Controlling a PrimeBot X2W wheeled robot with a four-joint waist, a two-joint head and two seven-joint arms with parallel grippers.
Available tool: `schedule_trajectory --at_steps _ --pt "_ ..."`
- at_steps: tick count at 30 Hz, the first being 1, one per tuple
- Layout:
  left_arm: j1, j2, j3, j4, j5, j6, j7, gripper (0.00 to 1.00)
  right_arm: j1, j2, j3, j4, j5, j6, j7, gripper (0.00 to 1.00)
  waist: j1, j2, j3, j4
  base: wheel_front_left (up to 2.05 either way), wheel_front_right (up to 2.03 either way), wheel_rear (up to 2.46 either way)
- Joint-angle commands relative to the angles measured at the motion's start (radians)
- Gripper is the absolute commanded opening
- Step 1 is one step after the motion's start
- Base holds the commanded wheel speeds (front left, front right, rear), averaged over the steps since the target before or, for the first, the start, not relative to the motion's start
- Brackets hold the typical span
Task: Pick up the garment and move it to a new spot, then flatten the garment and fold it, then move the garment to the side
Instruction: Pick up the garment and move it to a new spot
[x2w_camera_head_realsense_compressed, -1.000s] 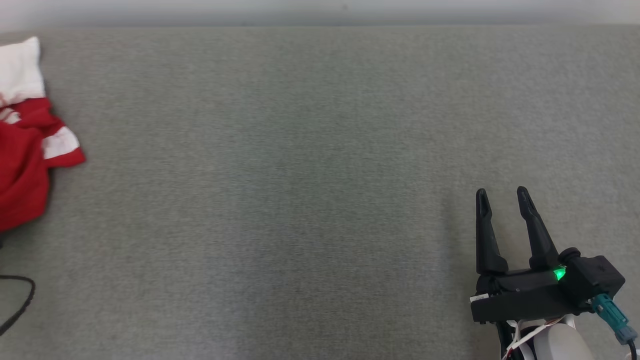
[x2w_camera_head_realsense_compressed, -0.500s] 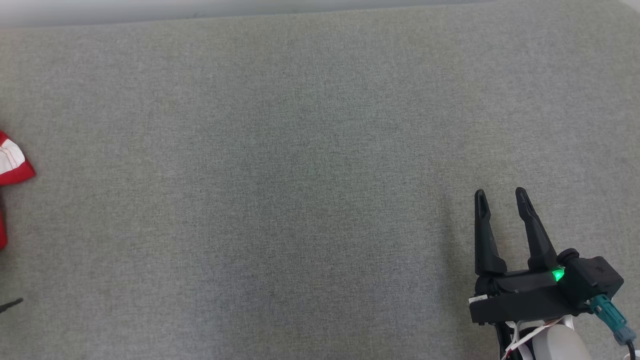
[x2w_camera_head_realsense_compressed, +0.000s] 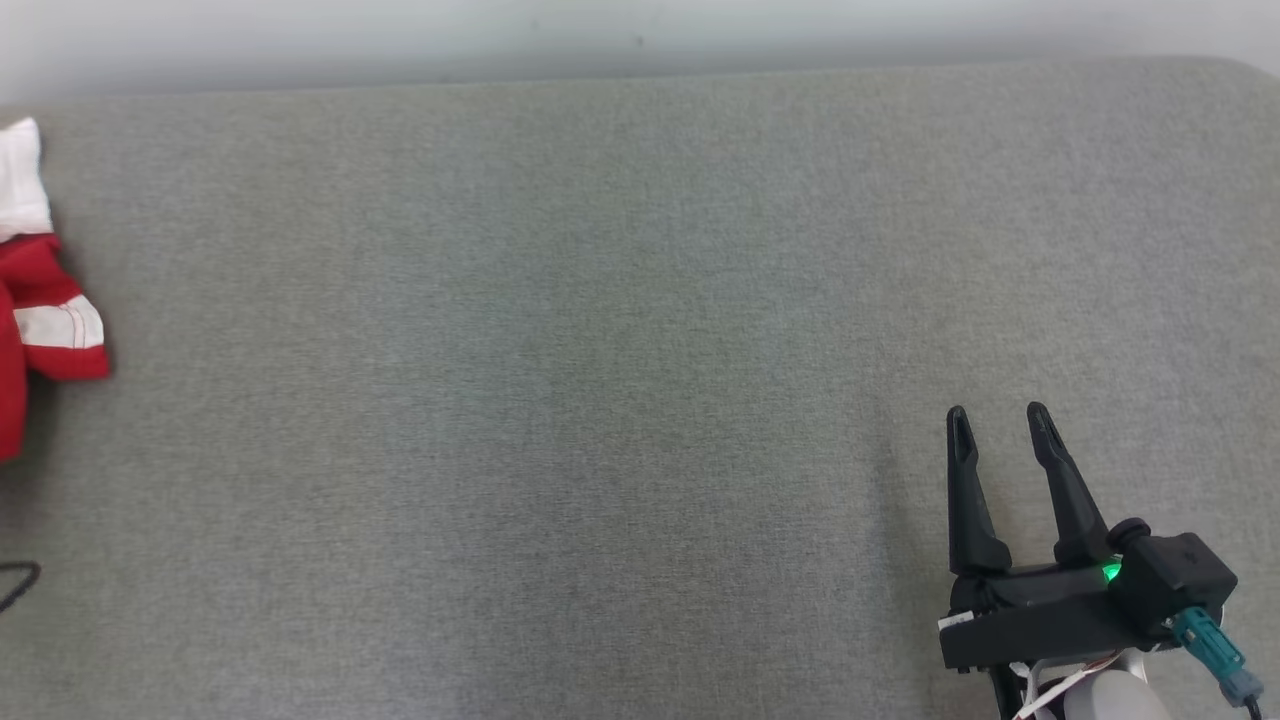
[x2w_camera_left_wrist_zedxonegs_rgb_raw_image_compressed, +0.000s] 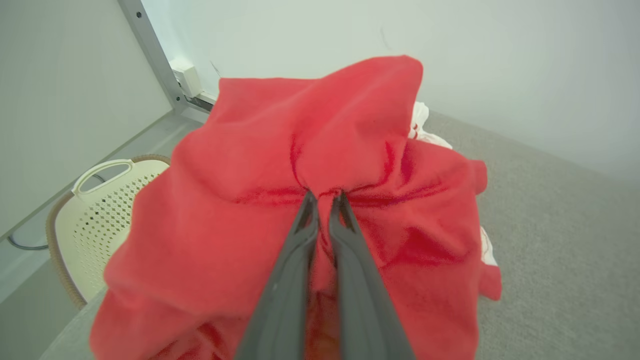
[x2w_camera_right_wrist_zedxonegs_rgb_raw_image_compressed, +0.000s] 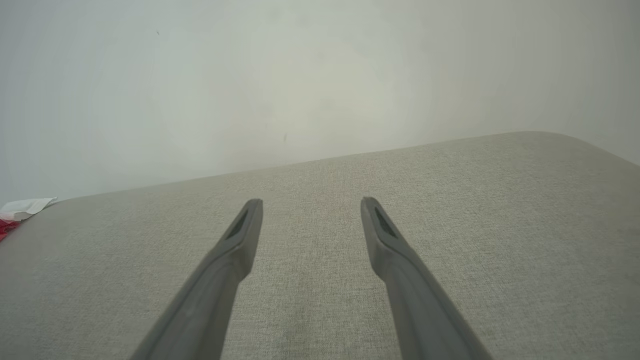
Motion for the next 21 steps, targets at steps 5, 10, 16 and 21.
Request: schedule_trajectory --at_steps 5,10,16,21 --pt "-0.032 -0.009 -0.023 -0.074 -0.003 -0.022 -0.093 0.00 0.027 -0.002 -0.002 0.008 -0.005 -0.002 -0.001 1.00 0.0001 0.0000 -0.056 0.048 0.00 0.00 0.00" --pt "-0.071 -0.025 -0.070 -0.191 -0.007 -0.031 -0.122 0.00 0.035 -0.002 -0.001 0.015 -0.006 -0.002 -0.001 1.00 0.0001 0.0000 -0.079 0.059 0.00 0.00 0.00" --pt "-0.112 -0.067 -0.153 -0.386 -0.038 -0.032 -0.105 0.00 0.051 -0.002 0.006 0.019 0.013 -0.002 -0.001 1.00 0.0001 0.0000 -0.105 0.044 0.00 0.00 0.00" --pt "-0.125 -0.114 -0.220 -0.589 -0.062 -0.032 -0.034 0.00 0.056 -0.001 0.014 0.025 0.031 -0.002 -0.001 1.00 0.0001 0.0000 -0.124 0.010 0.00 0.00 0.00"
